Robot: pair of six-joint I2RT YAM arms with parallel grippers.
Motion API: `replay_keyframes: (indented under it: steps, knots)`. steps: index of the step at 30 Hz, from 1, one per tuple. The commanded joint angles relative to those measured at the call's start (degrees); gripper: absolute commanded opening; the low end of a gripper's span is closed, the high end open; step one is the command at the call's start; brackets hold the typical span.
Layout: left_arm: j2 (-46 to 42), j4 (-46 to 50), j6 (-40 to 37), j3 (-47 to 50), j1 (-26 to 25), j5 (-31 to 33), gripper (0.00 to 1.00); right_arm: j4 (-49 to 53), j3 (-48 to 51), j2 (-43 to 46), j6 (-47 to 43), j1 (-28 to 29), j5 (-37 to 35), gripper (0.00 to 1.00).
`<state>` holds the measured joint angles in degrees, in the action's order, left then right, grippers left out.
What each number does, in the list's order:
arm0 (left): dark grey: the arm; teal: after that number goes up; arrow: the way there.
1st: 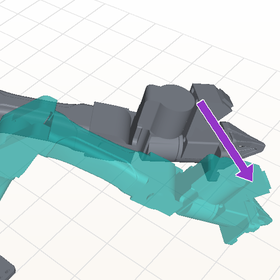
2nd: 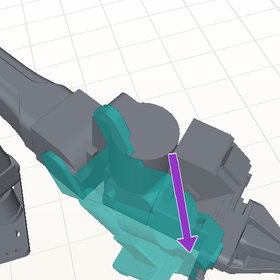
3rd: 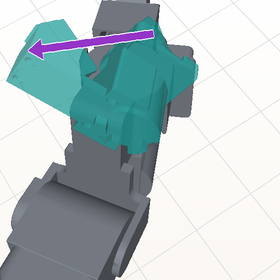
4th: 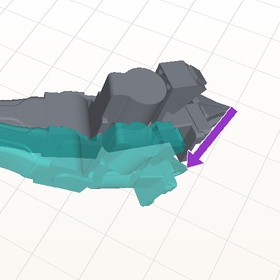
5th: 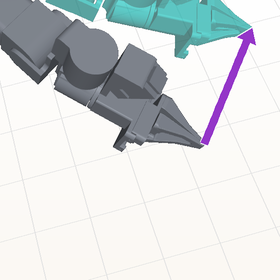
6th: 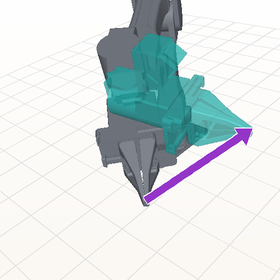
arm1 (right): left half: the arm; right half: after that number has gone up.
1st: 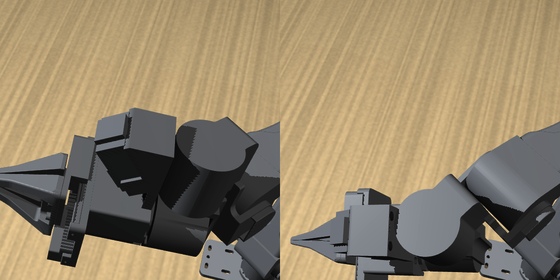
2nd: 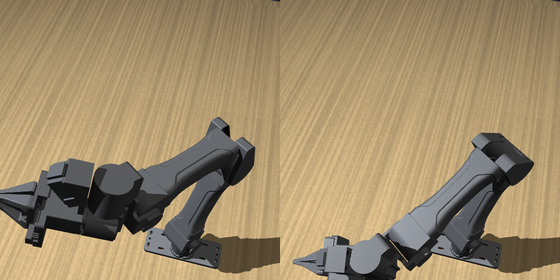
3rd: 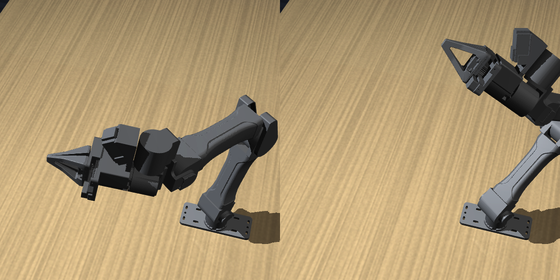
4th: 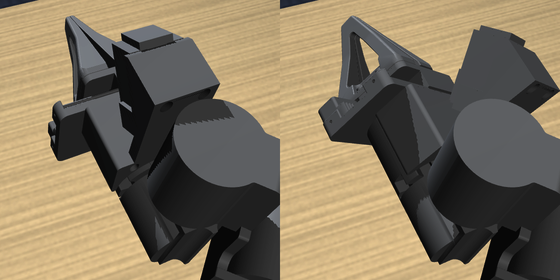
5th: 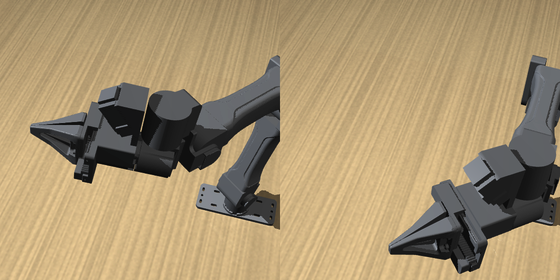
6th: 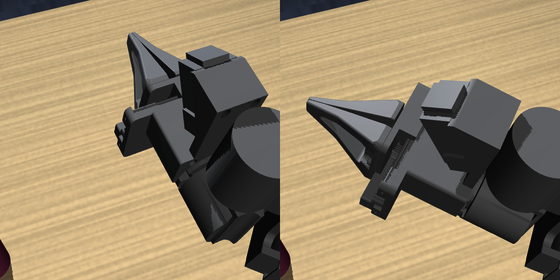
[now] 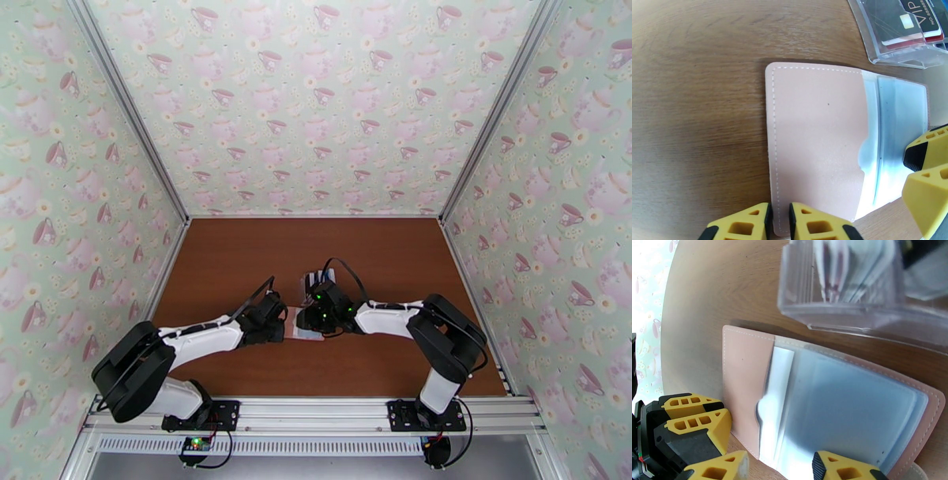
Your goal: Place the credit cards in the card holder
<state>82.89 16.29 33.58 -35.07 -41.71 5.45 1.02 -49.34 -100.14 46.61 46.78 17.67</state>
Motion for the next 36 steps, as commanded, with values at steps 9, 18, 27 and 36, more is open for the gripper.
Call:
replay_keyframes:
  steps: [9,18,27,36]
  knots:
    - [0.9,4.7,0.5,0.8,-1.1,-3.1,0.25,8.9,-1.1,3.6,-2.9,-0.6,-3.7,0.49]
    - [-1.7,7.0,-2.1,-3.7,-0.6,-2.2,0.28,11.2,-3.2,5.1,-3.6,-0.6,-4.9,0.49]
    - [0.0,8.0,-4.2,-11.7,0.6,-3.2,0.30,13.5,-5.5,4.3,-5.2,-0.7,-6.9,0.49]
    - [-2.6,7.3,-3.5,-11.9,0.6,-6.0,0.31,17.1,-7.8,3.8,-6.6,-0.6,-11.3,0.48]
